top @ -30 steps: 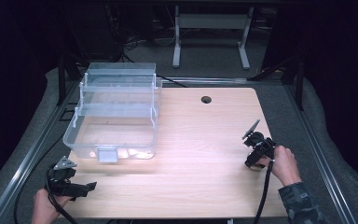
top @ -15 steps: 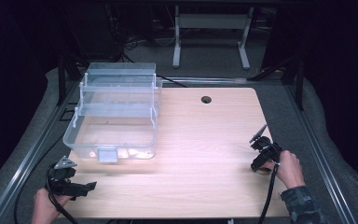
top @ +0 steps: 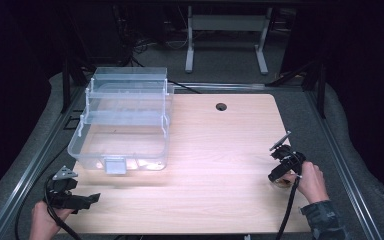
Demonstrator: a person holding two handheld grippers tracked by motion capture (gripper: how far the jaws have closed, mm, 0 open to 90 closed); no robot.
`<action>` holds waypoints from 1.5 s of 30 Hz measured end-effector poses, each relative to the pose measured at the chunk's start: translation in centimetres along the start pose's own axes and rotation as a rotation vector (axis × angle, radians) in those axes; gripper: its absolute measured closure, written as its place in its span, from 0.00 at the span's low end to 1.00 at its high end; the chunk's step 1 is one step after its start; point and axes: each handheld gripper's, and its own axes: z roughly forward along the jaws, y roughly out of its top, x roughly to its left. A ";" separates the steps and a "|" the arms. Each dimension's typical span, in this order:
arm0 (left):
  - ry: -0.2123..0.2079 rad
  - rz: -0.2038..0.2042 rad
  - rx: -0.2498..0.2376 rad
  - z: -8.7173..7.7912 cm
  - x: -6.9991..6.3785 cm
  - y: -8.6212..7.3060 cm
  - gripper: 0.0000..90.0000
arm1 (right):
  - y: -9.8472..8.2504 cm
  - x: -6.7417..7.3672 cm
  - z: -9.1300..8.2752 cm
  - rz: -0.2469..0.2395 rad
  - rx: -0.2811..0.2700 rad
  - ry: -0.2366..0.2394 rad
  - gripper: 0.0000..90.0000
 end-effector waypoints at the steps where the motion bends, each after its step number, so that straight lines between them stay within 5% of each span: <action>1: 0.005 -0.011 -0.004 -0.2 0.2 0.1 0.00 | 0.0 0.1 -0.3 0.001 -0.015 0.014 0.05; 5: 0.018 -0.029 -0.012 -0.8 0.5 0.5 0.00 | 0.1 1.1 -1.8 -0.024 -0.082 0.036 0.03; 7: 0.020 -0.029 -0.013 -1.2 0.6 0.8 0.00 | 0.2 1.9 -2.5 -0.043 -0.096 0.006 0.05; 8: 0.023 -0.026 -0.013 -1.4 0.7 1.0 0.00 | 0.3 2.1 -2.6 -0.051 -0.129 0.046 0.08; 9: 0.028 -0.027 -0.016 -1.7 0.7 1.4 0.00 | 0.3 2.7 -3.0 -0.064 -0.122 0.005 0.09; 14: 0.042 -0.033 -0.025 -2.6 1.4 2.6 0.00 | 0.5 4.5 -3.1 -0.097 -0.206 0.040 0.07; 15: 0.045 -0.034 -0.027 -2.8 1.6 3.0 0.00 | 0.6 5.0 -3.3 -0.109 -0.208 0.009 0.07; 18: 0.041 -0.045 -0.034 -3.1 2.3 4.0 0.00 | 0.7 5.8 -3.0 -0.124 -0.250 0.065 0.06; 26: 0.025 -0.069 -0.031 -3.1 4.1 7.1 0.00 | 1.0 7.3 -2.7 -0.153 -0.271 0.060 0.06; 32: 0.027 -0.103 0.021 -1.9 6.1 9.8 0.00 | 0.8 7.6 -2.7 -0.152 -0.282 0.060 0.07; 40: 0.042 -0.165 0.075 -0.2 8.5 12.3 0.25 | 0.5 7.7 -2.9 -0.156 -0.268 0.063 0.09; 45: 0.048 -0.216 0.101 1.1 9.7 13.2 0.50 | 0.4 7.9 -2.9 -0.156 -0.270 0.049 0.11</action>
